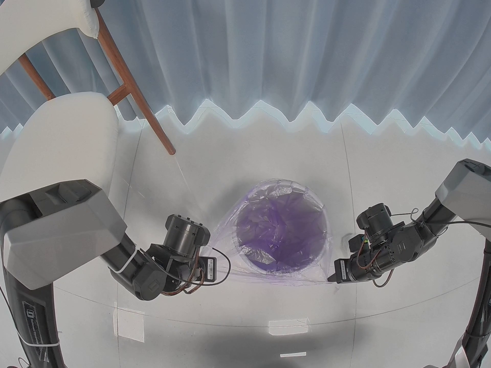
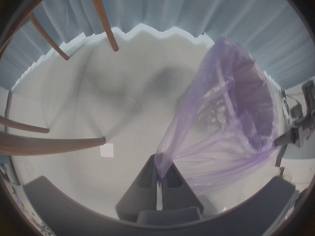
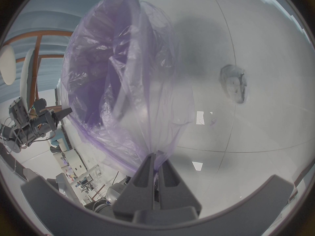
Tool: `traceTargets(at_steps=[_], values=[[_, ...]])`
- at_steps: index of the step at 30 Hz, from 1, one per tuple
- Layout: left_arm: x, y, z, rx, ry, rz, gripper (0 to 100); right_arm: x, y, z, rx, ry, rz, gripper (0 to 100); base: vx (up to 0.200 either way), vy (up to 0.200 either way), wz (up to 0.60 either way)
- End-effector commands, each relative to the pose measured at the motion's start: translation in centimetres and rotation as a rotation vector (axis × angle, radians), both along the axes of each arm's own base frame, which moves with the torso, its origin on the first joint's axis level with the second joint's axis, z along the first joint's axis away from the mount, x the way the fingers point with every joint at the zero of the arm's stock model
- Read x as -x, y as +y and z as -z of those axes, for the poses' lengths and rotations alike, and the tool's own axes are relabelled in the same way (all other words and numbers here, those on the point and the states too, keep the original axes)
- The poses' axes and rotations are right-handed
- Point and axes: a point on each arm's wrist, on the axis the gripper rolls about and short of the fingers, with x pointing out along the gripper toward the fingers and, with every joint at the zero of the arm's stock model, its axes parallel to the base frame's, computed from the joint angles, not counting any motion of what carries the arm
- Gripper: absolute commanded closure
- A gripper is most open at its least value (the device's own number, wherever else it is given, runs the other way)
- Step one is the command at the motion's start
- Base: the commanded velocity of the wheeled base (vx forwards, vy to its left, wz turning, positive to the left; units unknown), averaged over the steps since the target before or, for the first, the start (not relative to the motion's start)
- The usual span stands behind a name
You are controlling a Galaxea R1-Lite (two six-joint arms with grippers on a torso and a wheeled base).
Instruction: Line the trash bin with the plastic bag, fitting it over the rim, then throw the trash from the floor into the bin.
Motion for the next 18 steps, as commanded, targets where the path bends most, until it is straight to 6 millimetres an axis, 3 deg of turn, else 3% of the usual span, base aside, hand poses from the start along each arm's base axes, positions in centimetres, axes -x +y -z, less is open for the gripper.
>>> traceTargets(at_steps=[1,12,18], values=[[1.4,-0.6,0.9,-0.032,0.023,0.054,100,0.1,1.2,1.0,0.008,0.021,-0.035,100,0.0,0.0,0.0],[0.9,-1.1,4.9,-0.072,-0.002,0.091,100,-0.2,0.9,2.3,0.063,0.017,-0.012,100,0.0,0.0,0.0],[1.0,-0.3,5.4,-0.099,0.017,0.09,100,-0.9,0.2,2.8,0.089,0.001,0.029,100,0.0,0.0,0.0]])
